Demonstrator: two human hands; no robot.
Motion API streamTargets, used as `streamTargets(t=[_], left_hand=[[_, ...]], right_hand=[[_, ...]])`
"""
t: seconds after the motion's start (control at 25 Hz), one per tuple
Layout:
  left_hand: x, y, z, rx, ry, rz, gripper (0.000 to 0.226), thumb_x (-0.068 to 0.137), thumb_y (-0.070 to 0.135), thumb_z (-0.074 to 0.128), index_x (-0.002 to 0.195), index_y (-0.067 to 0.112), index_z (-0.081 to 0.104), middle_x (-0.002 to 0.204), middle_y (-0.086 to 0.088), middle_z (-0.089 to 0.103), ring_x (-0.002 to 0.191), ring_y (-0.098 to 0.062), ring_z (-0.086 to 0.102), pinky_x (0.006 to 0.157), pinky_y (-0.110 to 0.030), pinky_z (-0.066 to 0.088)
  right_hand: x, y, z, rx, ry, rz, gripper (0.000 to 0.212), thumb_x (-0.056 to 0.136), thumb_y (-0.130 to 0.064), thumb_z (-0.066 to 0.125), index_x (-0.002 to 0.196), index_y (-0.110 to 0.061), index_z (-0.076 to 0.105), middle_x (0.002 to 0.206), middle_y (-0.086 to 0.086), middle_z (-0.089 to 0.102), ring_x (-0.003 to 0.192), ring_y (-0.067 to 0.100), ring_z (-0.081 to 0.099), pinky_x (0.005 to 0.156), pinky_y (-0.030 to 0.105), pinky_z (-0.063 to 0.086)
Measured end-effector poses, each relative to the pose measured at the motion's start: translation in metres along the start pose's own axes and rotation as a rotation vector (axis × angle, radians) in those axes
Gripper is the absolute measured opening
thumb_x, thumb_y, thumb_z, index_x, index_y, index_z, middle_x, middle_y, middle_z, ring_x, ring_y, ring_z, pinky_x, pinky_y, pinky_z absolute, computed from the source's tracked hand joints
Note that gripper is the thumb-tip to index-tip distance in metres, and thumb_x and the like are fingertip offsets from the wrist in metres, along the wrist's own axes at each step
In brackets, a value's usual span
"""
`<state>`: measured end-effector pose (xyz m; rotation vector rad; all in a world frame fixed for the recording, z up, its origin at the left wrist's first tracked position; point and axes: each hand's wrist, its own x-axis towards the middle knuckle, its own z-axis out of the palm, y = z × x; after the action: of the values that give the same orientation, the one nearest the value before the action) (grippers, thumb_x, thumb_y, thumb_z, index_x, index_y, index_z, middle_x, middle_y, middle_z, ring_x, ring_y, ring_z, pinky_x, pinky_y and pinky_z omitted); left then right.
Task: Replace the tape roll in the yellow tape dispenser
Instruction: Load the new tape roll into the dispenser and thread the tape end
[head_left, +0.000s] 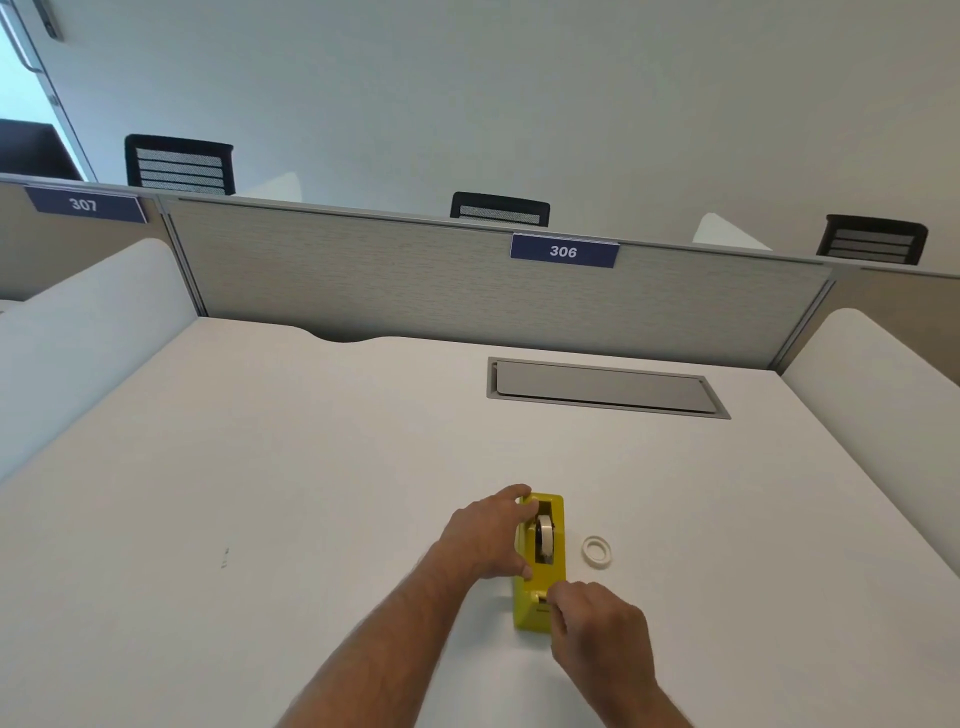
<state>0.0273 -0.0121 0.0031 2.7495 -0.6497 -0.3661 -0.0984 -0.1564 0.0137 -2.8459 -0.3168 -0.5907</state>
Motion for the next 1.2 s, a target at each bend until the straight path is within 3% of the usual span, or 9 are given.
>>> streamTargets(t=[0.44,0.68,0.92,1.04,1.2], left_hand=[[0.001,0.0,0.001,0.02,0.001,-0.002,0.091,0.069,0.049,0.085,0.146,0.03,0.04,0.162,0.014,0.021,0.131,-0.026,0.051,0.098,-0.044,0.051],[0.002,0.0,0.002,0.027,0.002,-0.001,0.092,0.069,0.05,0.084,0.147,0.03,0.039,0.162,0.014,0.021,0.13,-0.026,0.051,0.097,-0.045,0.051],[0.001,0.001,0.003,0.014,0.013,-0.013,0.091,0.069,0.05,0.084,0.146,0.03,0.041,0.162,0.012,0.023,0.13,-0.027,0.052,0.097,-0.044,0.052],[0.0,0.003,0.004,0.025,0.014,-0.02,0.091,0.07,0.05,0.084,0.147,0.03,0.04,0.162,0.012,0.023,0.129,-0.027,0.053,0.097,-0.045,0.052],[0.0,0.003,0.006,0.034,0.017,-0.025,0.091,0.071,0.049,0.083,0.148,0.03,0.038,0.163,0.013,0.02,0.128,-0.028,0.054,0.096,-0.045,0.053]], right_hand=[[0.006,-0.004,-0.009,-0.206,-0.145,-0.224,0.038,0.032,-0.006,0.089,0.056,-0.017,0.062,0.042,0.0,0.054,0.033,0.017,0.048,0.028,0.02,0.034],[0.01,-0.009,-0.013,-0.286,-0.255,-0.294,0.036,0.042,-0.023,0.096,0.062,-0.016,0.067,0.043,0.002,0.058,0.031,0.016,0.051,0.028,0.022,0.038],[0.003,-0.016,-0.014,-0.328,-0.327,-0.291,0.04,0.041,-0.033,0.098,0.06,-0.014,0.068,0.045,0.005,0.061,0.028,0.016,0.052,0.028,0.022,0.042],[-0.004,-0.021,-0.009,-0.395,-0.366,-0.273,0.038,0.046,-0.031,0.096,0.066,-0.012,0.07,0.056,0.011,0.068,0.031,0.018,0.056,0.031,0.025,0.045],[-0.006,-0.022,-0.008,-0.367,-0.367,-0.219,0.043,0.032,-0.029,0.098,0.062,-0.012,0.071,0.057,0.016,0.068,0.028,0.019,0.052,0.028,0.024,0.043]])
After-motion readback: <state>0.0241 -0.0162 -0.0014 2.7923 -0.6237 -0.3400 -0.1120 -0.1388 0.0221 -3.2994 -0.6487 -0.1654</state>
